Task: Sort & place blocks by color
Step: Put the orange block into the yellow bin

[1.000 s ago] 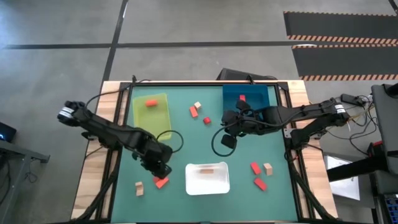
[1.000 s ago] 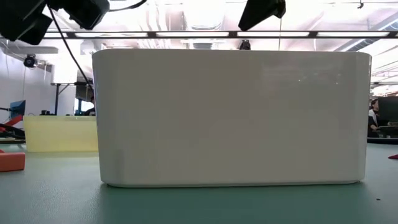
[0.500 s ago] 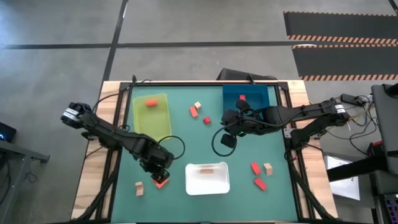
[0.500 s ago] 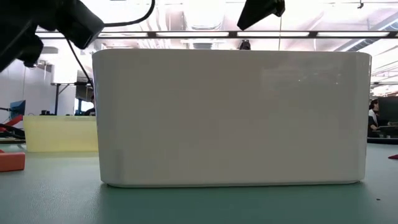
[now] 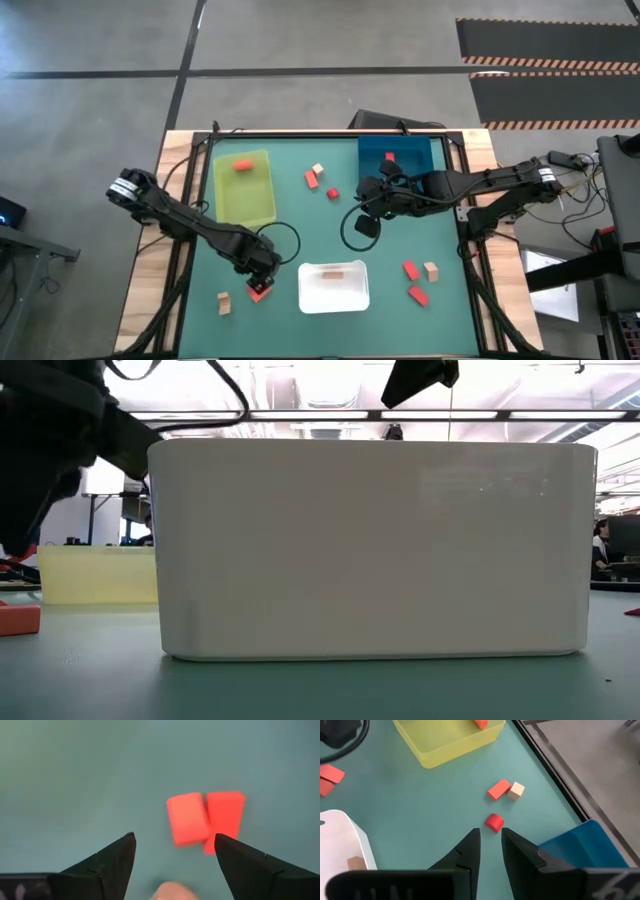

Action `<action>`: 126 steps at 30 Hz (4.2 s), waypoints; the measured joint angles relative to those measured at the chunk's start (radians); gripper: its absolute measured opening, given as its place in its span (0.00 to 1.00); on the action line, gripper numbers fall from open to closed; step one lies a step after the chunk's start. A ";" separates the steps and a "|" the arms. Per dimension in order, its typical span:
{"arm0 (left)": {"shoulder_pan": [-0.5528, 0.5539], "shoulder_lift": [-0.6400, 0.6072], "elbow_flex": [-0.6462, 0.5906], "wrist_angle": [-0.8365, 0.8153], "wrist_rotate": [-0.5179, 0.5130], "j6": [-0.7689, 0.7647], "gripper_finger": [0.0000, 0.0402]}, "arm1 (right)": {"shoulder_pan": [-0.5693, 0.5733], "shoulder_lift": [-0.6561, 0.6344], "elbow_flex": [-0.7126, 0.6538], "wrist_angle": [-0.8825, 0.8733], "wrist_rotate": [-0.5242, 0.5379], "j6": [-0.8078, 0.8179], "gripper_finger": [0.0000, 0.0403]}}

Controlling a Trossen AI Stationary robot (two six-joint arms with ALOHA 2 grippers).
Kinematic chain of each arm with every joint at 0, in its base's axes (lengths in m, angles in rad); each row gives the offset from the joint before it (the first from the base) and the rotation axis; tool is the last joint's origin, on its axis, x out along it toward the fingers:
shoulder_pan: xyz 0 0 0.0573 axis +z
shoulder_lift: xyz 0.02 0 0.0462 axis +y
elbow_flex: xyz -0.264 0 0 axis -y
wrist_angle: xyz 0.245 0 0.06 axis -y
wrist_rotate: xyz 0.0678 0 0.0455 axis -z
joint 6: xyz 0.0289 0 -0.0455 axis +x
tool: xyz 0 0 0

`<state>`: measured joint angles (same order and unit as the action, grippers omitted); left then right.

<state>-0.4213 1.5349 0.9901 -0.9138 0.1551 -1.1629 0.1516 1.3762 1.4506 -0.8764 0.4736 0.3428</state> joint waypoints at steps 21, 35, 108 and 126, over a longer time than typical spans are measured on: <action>-0.030 0.083 -0.059 0.100 0.001 -0.033 0.64 | 0.000 0.000 0.000 0.000 -0.001 0.006 0.17; -0.046 0.083 -0.068 0.105 0.002 -0.035 0.57 | 0.000 0.000 0.000 -0.001 -0.002 0.006 0.17; 1.119 0.119 0.163 -0.240 -0.280 1.665 0.29 | 0.021 -0.080 0.000 0.223 -0.134 0.132 0.17; 1.147 0.167 0.136 -0.167 -0.284 1.719 0.36 | 0.020 -0.080 0.000 0.222 -0.133 0.123 0.17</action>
<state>0.7254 1.7016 1.1262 -1.0808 -0.1290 0.5561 0.1719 1.2957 1.4502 -0.6540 0.3408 0.4653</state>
